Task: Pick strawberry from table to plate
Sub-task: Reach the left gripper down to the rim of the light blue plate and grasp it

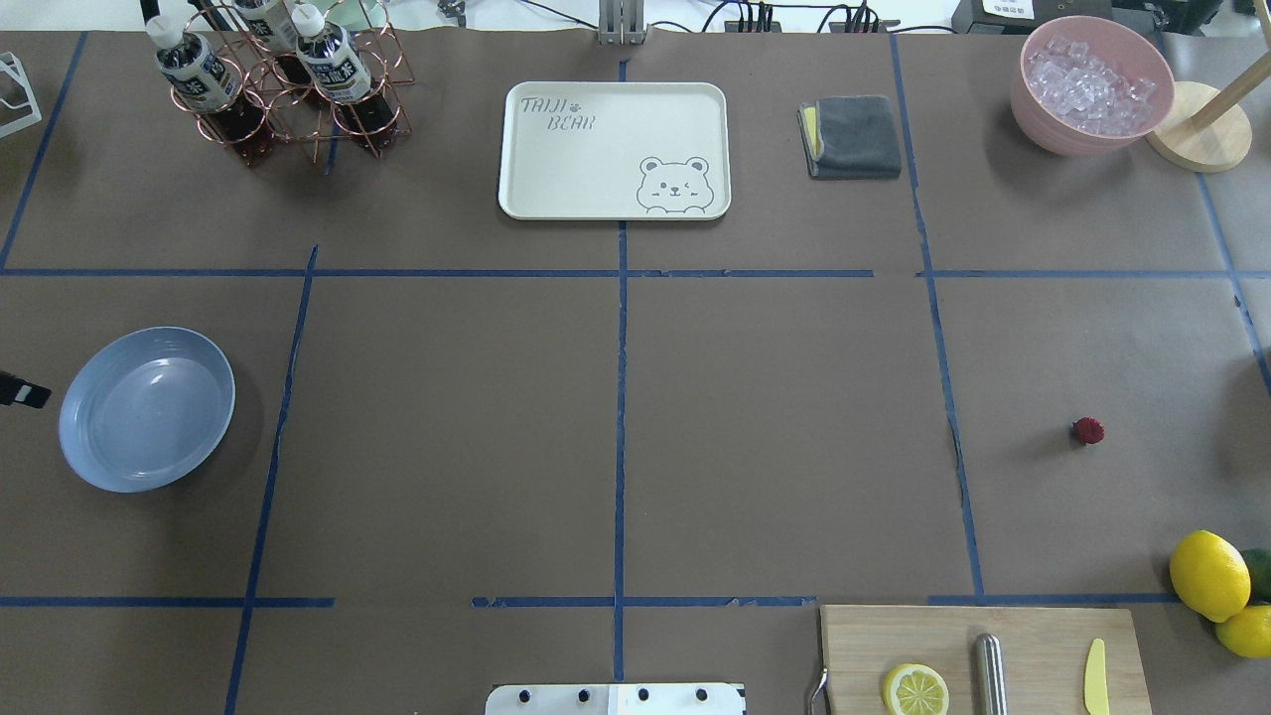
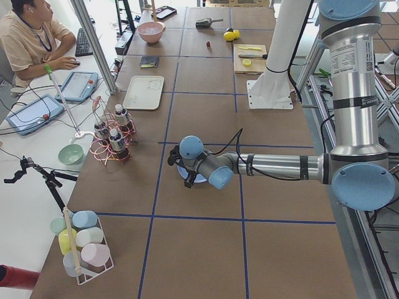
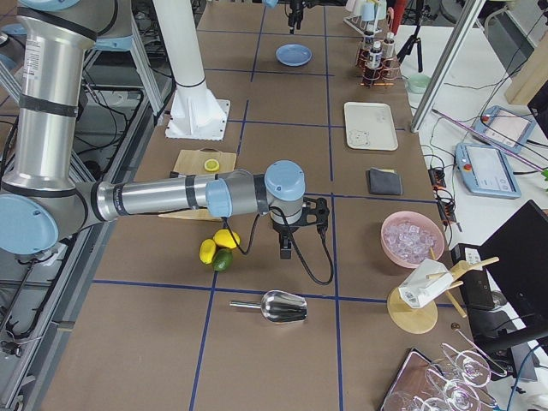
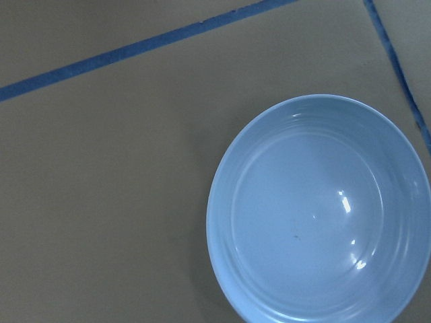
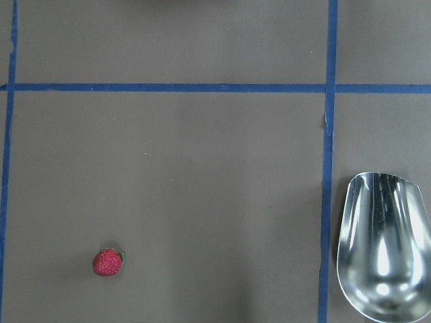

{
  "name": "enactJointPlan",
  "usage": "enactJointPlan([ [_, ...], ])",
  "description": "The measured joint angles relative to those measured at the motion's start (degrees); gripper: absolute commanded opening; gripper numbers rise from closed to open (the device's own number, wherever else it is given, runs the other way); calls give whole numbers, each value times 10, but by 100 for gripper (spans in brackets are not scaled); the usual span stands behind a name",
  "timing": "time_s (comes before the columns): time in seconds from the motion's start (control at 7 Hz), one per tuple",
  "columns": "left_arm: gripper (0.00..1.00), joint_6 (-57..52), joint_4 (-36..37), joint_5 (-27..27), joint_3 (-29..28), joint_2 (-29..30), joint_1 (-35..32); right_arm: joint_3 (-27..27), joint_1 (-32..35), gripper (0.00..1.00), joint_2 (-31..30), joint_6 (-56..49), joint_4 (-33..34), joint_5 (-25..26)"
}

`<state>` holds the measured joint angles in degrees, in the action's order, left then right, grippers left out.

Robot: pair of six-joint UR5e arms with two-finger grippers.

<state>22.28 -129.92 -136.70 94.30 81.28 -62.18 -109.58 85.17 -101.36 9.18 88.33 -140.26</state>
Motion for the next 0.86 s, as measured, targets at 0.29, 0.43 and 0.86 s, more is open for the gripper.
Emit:
enactJointPlan([
  [0.29, 100, 57, -48, 30, -45, 12, 45, 0, 0, 100, 0, 0, 0, 0],
  [0.43, 99, 62, -57, 33, -61, 17, 51, 1, 0, 100, -1, 0, 1, 0],
  [0.86, 32, 65, -62, 41, -85, 28, 71, 1, 0, 100, -1, 0, 1, 0],
])
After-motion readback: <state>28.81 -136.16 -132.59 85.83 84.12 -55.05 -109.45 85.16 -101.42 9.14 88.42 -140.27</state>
